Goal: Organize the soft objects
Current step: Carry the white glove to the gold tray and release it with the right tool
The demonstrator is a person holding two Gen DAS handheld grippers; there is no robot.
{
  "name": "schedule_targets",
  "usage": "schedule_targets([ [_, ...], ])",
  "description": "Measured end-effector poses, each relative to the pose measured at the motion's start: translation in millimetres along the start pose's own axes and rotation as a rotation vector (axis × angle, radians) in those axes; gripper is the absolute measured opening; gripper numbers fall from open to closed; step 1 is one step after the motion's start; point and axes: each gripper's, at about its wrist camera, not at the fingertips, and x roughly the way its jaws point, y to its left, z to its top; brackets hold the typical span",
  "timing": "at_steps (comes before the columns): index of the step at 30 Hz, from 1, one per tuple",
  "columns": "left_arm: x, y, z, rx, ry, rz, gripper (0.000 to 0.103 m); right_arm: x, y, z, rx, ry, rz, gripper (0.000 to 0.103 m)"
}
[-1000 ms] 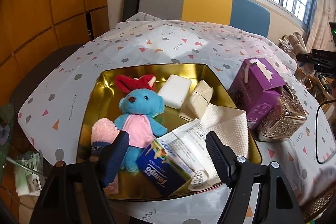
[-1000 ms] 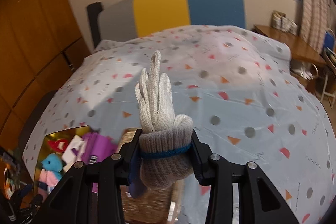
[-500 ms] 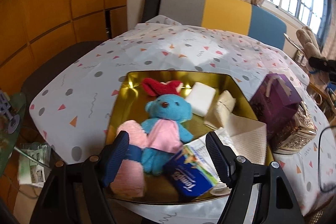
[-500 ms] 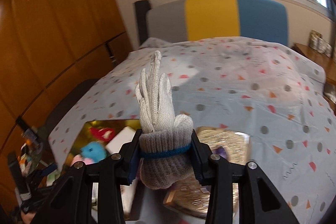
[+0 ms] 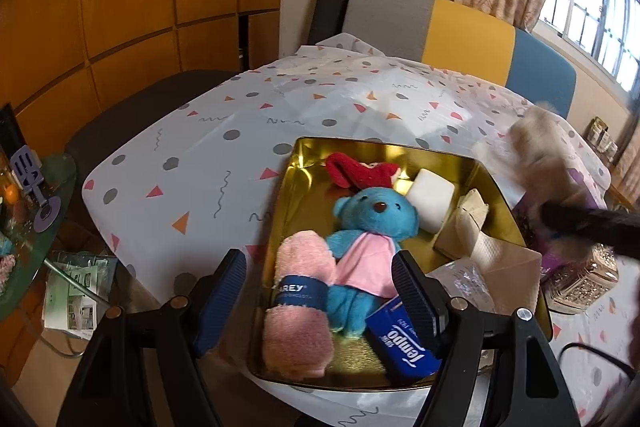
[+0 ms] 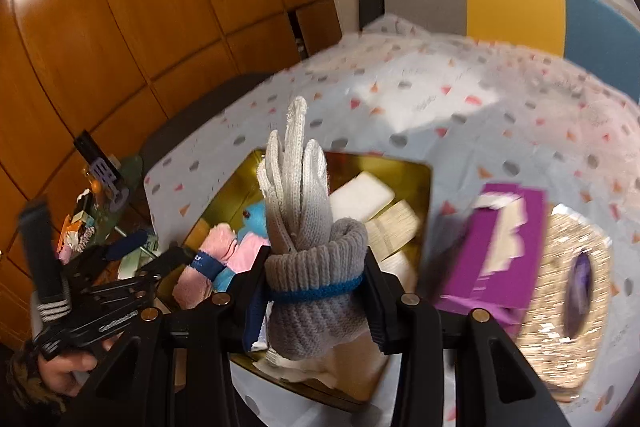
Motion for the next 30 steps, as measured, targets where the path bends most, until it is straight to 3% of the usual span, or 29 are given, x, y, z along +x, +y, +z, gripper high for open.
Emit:
schedule_targets([
  [6, 1.9, 6.7, -2.2, -0.006, 0.002, 0.012, 0.076, 78.8, 4.4, -4.8, 0.036, 0.134, -0.109, 0.041],
  [11, 2.6, 3.6, -1.5, 0.009, 0.002, 0.006, 0.076, 125.3, 3.9, -13.5, 0.007, 0.221, -0.143, 0.041],
  [21, 4.3, -6.0, -3.6, 0.031, 0.011, -0.014, 0.077, 139.0, -2.5, -23.6, -0.015, 0.248, -0.194, 0.041],
  [30, -0.9, -11.9, -3.3, 0.041, 0.003, -0.020, 0.079, 129.0, 3.0, -24.8, -0.071, 0.193, -0.228, 0.047],
])
